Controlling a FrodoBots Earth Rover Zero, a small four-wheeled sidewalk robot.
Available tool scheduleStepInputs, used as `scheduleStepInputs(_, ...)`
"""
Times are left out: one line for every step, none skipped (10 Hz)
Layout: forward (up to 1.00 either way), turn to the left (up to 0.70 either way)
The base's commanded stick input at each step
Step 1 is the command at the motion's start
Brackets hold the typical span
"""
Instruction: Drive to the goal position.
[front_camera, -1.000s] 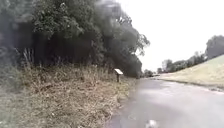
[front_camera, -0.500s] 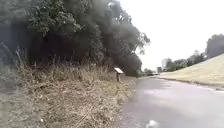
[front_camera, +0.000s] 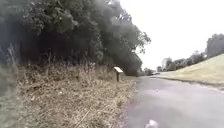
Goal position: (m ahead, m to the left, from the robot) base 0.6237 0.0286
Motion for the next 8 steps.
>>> scheduleStepInputs(0.45,0.00)
scheduleStepInputs(0.45,0.00)
scheduleStepInputs(0.45,0.00)
scheduleStepInputs(0.45,-0.27)
scheduleStepInputs(0.45,-0.27)
scheduleStepInputs(0.45,-0.27)
scheduleStepInputs(0.45,-0.27)
scheduleStepInputs(0.40,-0.29)
